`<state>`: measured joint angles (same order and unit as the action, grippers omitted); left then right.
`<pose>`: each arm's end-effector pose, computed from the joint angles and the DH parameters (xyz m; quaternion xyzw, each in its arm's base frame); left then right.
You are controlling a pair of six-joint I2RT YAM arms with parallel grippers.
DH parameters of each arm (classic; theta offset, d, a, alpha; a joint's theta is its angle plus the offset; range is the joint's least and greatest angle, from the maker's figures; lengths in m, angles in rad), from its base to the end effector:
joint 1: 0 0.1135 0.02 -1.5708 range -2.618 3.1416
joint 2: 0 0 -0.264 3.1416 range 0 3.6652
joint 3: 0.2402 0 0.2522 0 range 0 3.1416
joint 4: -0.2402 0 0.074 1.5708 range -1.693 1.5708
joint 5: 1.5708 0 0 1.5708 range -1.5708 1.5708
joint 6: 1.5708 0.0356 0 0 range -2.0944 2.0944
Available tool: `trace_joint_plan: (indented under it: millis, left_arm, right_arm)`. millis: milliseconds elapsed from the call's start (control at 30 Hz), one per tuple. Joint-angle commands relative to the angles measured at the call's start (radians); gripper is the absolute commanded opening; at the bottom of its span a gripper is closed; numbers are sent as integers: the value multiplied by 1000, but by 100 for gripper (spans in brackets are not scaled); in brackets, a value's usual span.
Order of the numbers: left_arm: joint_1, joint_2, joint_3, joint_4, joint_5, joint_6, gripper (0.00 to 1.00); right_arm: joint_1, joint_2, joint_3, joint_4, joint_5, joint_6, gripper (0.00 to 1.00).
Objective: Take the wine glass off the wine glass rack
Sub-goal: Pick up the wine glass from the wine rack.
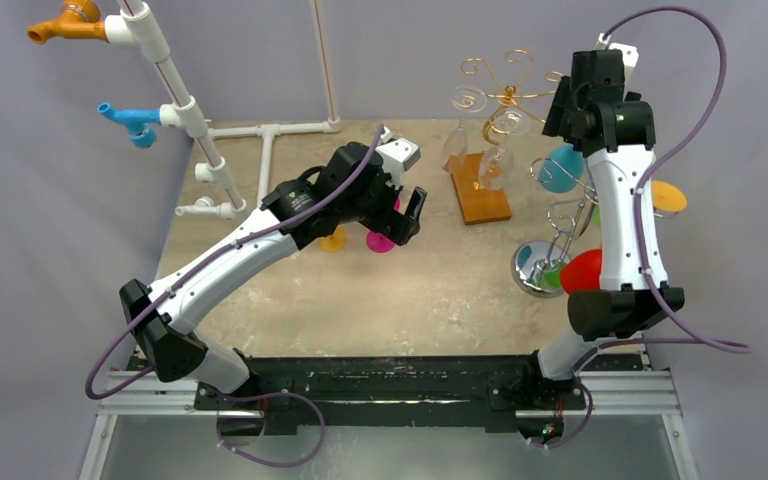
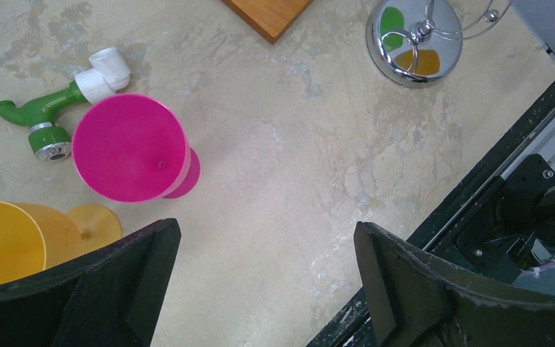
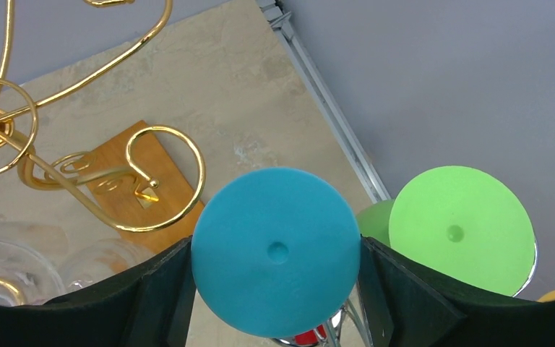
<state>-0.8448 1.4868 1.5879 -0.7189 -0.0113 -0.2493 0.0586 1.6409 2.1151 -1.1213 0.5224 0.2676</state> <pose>0.2160 -0.2427 0.3975 0.2582 0.8503 -0.2343 0.3943 0.3132 0.0006 0.4789 0.2047 0.8481 -0.1582 0.4623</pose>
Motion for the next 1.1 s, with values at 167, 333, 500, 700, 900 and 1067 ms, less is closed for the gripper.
trace_joint_plan:
  millis: [167,333,500,700,900,1067]
  left_arm:
    - [1,-8,-13,39,7,10,100]
    - [0,-7,-14,39,7,9,100]
    - [0,-6,-16,40,7,10,100]
    - [1,-1,-14,42,7,8,100]
    - [0,3,-13,43,32,6,100]
    - [0,6,-12,43,39,4,100]
  right_arm:
    - [-1,-10,29,32,82,13,59]
    - [-3,-19,21,31,91,16,59]
    - [-6,-30,5,28,93,21,59]
    - [-9,-55,-20,28,91,24,59]
    - [-13,-84,-52,26,88,24,58]
    - [-14,-97,-70,26,78,22,58]
